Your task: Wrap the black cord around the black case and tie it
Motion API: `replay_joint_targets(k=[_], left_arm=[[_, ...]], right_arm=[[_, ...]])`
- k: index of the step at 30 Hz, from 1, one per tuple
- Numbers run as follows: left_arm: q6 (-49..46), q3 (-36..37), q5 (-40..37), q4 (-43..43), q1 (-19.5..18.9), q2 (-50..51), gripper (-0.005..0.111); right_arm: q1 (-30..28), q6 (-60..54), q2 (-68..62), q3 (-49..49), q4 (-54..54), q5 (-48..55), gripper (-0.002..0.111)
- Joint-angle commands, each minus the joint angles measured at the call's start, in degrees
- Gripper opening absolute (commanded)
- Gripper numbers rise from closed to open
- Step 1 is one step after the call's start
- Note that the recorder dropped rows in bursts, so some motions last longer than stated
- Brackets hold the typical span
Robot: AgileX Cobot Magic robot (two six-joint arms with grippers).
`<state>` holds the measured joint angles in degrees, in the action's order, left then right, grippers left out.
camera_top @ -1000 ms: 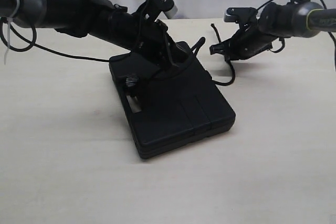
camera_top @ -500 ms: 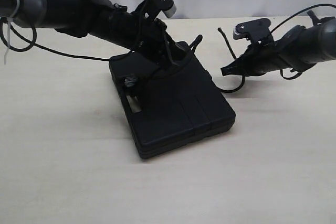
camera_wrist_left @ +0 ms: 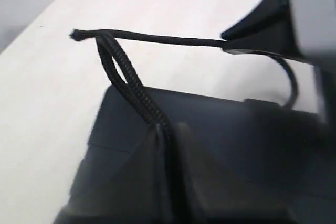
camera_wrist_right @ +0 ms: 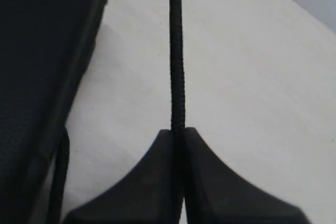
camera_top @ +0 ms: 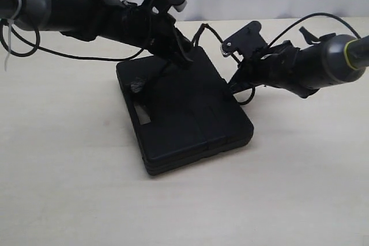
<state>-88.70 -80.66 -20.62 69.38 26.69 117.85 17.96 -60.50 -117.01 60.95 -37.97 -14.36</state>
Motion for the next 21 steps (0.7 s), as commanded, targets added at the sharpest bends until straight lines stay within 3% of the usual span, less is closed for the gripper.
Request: replay_joint_targets(k=[1, 4, 9, 21], left_arm=[[0.5, 0.6, 9.0, 0.1, -0.3, -0.5, 0.000], [0.5, 0.6, 9.2, 0.1, -0.3, -0.5, 0.000], [0.4, 0.6, 9.5, 0.1, -0.3, -0.5, 0.000], [-4.5, 1.0, 10.4, 0.3, -0.4, -0.4, 0.000]], right_arm=[[1.7, -3.1, 2.7, -2.1, 2.9, -3.9, 0.004], [2.2, -3.1, 4.1, -3.5, 6.1, -5.3, 0.004], [3.5, 2.5, 4.9, -5.2, 20.7, -3.5, 0.004], [3.5, 3.2, 4.9, -5.2, 23.9, -0.9, 0.004]])
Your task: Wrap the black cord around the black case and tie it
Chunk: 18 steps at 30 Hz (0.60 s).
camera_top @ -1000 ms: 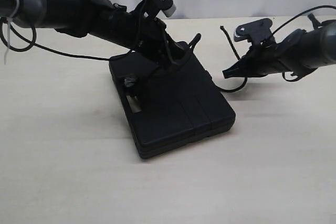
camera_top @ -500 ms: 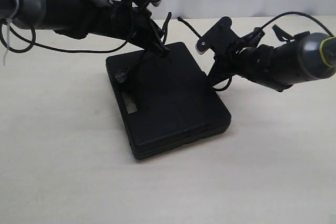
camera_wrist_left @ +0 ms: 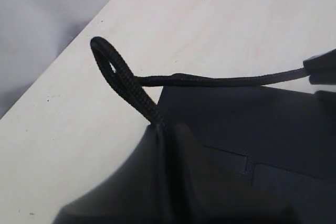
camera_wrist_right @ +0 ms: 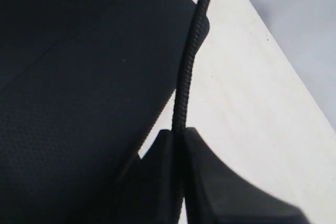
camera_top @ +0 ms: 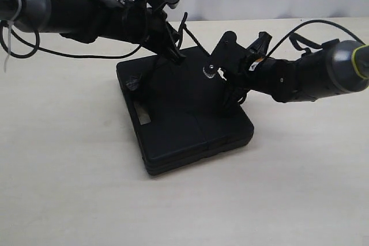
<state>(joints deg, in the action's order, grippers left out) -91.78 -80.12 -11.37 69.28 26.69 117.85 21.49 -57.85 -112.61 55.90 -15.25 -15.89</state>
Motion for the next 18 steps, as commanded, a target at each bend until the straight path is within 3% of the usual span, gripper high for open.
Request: replay_joint_targets(k=[1, 11, 18], left_arm=[[-1.4, 0.4, 1.0, 0.4, -0.4, -0.4, 0.000], [-5.2, 0.4, 1.5, 0.2, -0.4, 0.8, 0.000], [-5.7, -0.1, 8.3, 0.4, -0.4, 2.3, 0.000]], right_arm=[[0.0, 0.5, 0.5, -0.2, 1.2, 0.6, 0.004], [0.0, 1.5, 1.8, -0.2, 1.2, 0.8, 0.004], [0.0, 2.2, 2.8, -0.3, 2.3, 2.5, 0.004]])
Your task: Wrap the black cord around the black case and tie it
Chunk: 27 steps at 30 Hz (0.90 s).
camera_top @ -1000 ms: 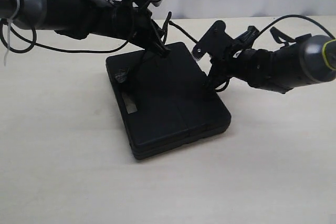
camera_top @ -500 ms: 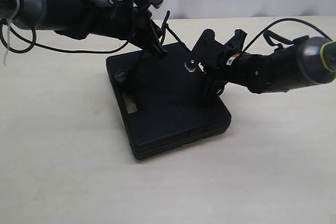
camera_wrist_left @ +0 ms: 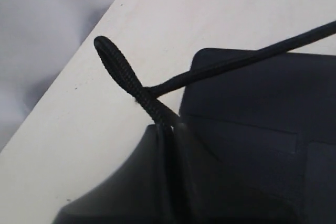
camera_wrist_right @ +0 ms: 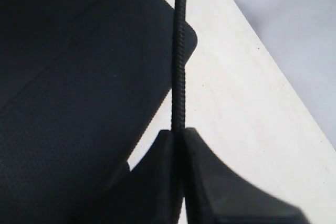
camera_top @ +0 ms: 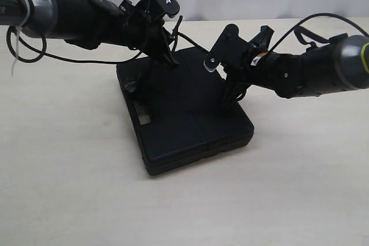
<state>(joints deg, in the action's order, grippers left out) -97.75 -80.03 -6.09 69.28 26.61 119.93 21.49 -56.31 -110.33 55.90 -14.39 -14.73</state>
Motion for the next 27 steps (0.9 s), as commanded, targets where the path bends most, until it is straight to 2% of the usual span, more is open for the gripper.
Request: replay_joint_targets(k=[1, 4, 10, 17, 24, 27], left_arm=[[0.8, -0.3, 2.4, 0.4, -0.3, 0.2, 0.000], [1.0, -1.1, -3.4, 0.8, -0.2, 0.2, 0.000], [-1.8, -3.6, -21.2, 0.5, 0.1, 0.2, 0.000], [-2.9, -3.6, -24.4, 0.2, 0.1, 0.2, 0.000], [-8.0, -3.6, -39.7, 0.0, 0.1, 0.2, 0.000], [-8.3, -3.6, -41.2, 0.4, 0.1, 0.2, 0.000]], right_arm=[[0.0, 0.7, 0.5, -0.3, 1.8, 1.5, 0.004], [0.0, 1.8, 0.5, -0.2, 1.8, 1.4, 0.004], [0.0, 3.2, 0.5, -0.1, 2.9, 1.0, 0.004], [0.0, 3.8, 0.5, -0.1, 2.9, 0.3, 0.004], [0.0, 5.0, 0.5, -0.1, 2.9, -0.8, 0.004], [0.0, 5.0, 0.5, -0.1, 2.9, -0.8, 0.004]])
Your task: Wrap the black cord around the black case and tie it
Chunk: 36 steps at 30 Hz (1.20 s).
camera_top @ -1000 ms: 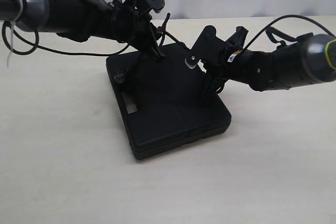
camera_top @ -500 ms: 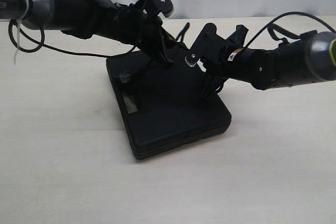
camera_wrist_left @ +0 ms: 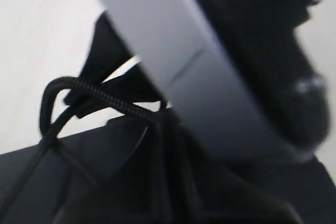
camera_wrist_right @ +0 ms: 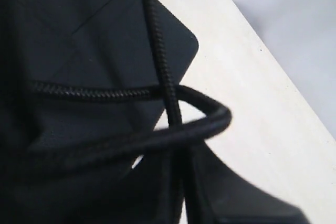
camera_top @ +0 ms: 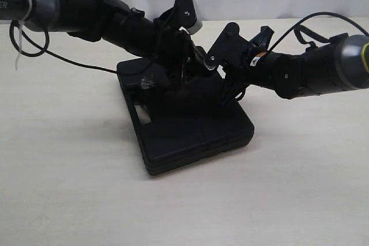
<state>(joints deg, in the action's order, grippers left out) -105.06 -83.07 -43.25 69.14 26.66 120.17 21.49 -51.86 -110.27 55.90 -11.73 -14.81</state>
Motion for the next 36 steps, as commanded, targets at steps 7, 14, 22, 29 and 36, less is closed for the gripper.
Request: replay_joint_targets(k=[7, 14, 22, 29, 36], left_arm=[[-1.0, -0.5, -3.1, 0.5, 0.0, 0.0, 0.021], [0.3, -0.5, 2.3, -1.0, -0.1, -0.8, 0.053], [7.2, -0.5, 12.8, -5.3, -0.1, -6.1, 0.054], [36.6, -0.3, 29.9, -3.8, -0.1, -4.2, 0.054], [33.1, -1.1, 24.5, -4.1, -0.1, -1.7, 0.054]], right_arm=[[0.0, 0.5, 0.4, -0.1, 0.3, -0.7, 0.004], [0.0, 0.5, 0.4, -0.1, 0.3, -0.7, 0.004], [0.0, 0.8, 0.4, -0.1, 0.3, -1.1, 0.004], [0.0, 2.2, 0.4, -0.1, 0.3, -1.7, 0.004], [0.0, 2.2, 0.4, -0.1, 0.3, -1.7, 0.004]])
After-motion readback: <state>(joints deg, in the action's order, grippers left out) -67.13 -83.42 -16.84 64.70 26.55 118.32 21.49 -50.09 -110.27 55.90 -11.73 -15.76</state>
